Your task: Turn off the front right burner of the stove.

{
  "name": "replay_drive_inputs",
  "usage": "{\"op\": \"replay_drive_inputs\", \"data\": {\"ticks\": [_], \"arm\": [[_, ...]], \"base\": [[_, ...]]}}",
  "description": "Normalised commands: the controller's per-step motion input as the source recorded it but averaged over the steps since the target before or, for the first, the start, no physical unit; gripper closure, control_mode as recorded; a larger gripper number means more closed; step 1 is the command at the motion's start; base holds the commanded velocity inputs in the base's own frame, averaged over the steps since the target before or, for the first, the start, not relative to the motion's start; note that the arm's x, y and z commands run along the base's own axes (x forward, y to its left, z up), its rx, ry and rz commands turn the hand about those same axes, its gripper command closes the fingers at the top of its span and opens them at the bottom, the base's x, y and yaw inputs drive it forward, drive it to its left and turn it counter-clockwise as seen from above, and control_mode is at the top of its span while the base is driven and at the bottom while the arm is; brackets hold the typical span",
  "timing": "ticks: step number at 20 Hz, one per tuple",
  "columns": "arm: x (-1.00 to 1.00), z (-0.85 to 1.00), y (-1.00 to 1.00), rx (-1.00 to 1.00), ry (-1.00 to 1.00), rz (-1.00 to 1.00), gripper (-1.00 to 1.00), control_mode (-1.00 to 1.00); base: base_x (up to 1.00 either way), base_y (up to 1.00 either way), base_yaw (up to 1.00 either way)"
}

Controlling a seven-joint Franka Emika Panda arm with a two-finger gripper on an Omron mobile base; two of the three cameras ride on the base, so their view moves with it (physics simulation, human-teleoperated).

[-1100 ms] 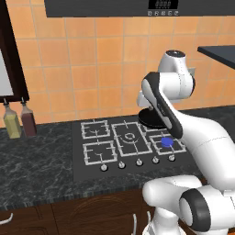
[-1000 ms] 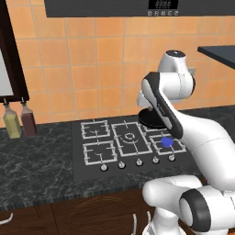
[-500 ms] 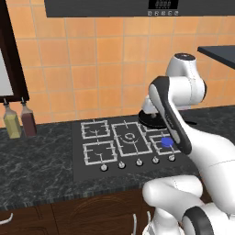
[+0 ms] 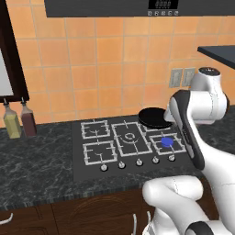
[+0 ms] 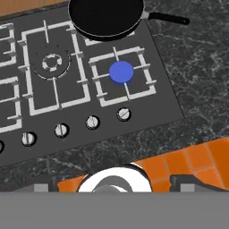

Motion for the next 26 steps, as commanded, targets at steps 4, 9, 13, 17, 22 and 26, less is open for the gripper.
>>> {"op": "replay_drive_inputs", "data": {"ticks": [4,9,13,17,22,26], "arm": [[0.00,-0.45,-0.63,0.05,0.01,-0.20,-1.00,-1.00],[0.01,-0.62,-0.07,0.06,0.16,-0.08,-1.00,-1.00],[0.12,-0.63,0.00,0.06,0.20,-0.06,-1.00,-1.00],[0.37,-0.52,0.00,0.05,0.21,-0.04,-1.00,-1.00],[0.41,-0.45,0.00,0.00,0.06,-0.04,-1.00,-1.00],[0.14,-0.44,0.00,0.00,-0.04,-0.06,-1.00,-1.00]], "base": [[0.00,0.00,0.00],[0.00,0.00,0.00],[0.00,0.00,0.00],[0.00,0.00,0.00],[0.00,0.00,0.00],[0.00,0.00,0.00]]}}
